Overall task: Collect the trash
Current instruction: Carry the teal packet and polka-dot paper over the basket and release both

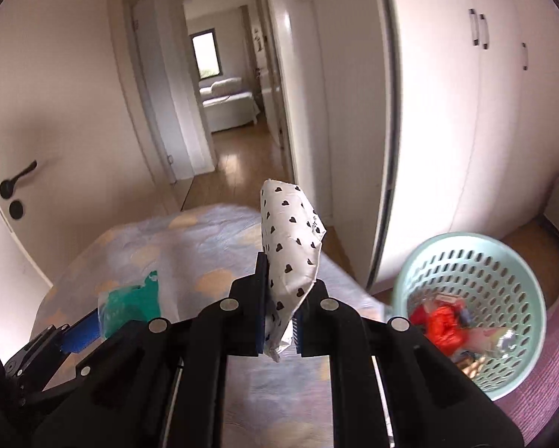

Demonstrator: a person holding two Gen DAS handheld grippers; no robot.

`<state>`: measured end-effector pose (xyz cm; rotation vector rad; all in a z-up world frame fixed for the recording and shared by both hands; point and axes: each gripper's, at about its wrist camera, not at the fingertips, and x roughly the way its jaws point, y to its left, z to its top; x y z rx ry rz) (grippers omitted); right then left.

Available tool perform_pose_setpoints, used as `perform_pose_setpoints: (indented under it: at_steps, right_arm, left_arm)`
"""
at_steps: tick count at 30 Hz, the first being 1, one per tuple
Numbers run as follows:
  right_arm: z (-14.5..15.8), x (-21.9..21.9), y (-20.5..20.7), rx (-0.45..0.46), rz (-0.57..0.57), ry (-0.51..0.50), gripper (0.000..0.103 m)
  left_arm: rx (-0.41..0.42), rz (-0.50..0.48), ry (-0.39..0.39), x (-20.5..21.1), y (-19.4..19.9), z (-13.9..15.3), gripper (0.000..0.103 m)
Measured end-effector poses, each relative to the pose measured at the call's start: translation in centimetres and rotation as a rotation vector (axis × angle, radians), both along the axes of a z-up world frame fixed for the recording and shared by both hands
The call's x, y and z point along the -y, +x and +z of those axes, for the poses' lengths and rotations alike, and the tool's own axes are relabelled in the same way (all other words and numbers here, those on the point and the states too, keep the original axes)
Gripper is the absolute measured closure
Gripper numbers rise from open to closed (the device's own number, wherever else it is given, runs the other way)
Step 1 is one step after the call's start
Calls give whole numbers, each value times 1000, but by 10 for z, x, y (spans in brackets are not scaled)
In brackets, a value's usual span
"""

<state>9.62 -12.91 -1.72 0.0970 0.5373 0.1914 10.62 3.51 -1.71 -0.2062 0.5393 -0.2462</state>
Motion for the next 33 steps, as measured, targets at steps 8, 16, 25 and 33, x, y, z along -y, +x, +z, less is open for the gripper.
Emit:
perform_pose_setpoints:
  at_steps: [8, 16, 25, 33]
  right_arm:
    - [15, 79, -16, 70, -167, 14, 94]
    - [-11, 164, -11, -11, -268, 142, 94]
    - [-57, 209, 12, -157, -328, 200, 92]
    - [-75, 213, 22, -227, -353, 252, 63]
  left_arm:
    - [20, -141, 42, 72, 19, 12, 54]
    - [-55, -299, 60, 143, 54, -3, 54]
    - [-153, -405, 112, 204, 82, -37, 53]
    - [-159, -384, 168, 214, 101, -44, 26]
